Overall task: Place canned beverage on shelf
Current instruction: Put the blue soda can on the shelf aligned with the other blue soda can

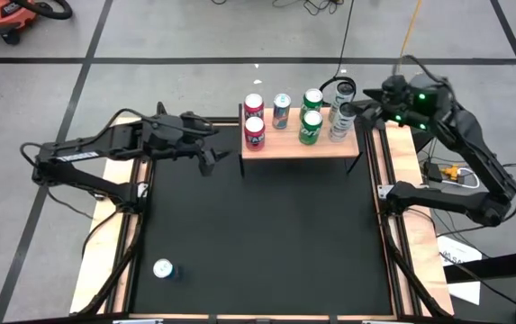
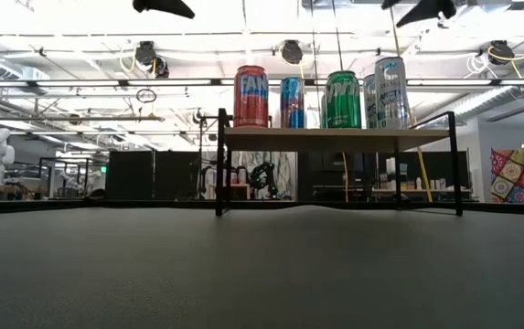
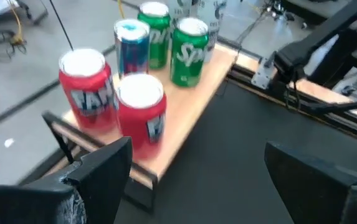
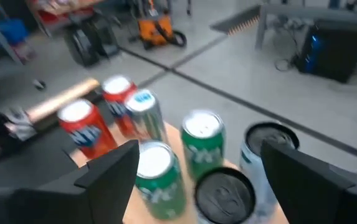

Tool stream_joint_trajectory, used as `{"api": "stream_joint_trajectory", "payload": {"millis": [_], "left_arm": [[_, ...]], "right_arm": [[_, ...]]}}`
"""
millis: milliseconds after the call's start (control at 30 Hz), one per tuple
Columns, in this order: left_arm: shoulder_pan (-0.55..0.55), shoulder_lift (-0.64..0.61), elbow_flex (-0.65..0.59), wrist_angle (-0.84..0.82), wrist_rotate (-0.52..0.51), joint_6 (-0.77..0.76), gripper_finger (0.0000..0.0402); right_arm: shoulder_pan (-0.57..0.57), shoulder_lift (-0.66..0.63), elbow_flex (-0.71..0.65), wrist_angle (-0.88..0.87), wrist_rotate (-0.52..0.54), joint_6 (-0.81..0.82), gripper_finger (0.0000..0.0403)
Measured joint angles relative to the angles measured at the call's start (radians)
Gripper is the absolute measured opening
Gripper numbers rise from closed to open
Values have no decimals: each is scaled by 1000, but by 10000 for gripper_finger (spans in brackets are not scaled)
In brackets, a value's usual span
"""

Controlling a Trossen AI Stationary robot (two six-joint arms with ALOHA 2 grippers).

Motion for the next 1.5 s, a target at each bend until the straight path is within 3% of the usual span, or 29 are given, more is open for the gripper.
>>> {"api": "stream_joint_trajectory", "payload": {"millis": [200,367,600,767,1100,1267,1500], "left_arm": [[-86,-30,-3,-154,-52,-114,363],[-198,-29,-78,-300,-84,-256,363],[-441,-34,-135,-413,-80,-569,363],[-648,-38,-135,-478,20,-767,363],[-986,54,-135,-536,63,-1361,363],[-1074,154,-135,-513,90,-1526,364],[-1103,241,-135,-539,177,-1679,364]], "right_arm": [[102,-30,0,35,-4,51,322],[236,6,0,60,-28,86,322],[440,70,0,160,6,119,322],[564,127,0,202,40,124,322],[749,208,0,214,222,159,322],[797,232,0,229,240,164,322],[830,266,0,269,241,160,322]]}}
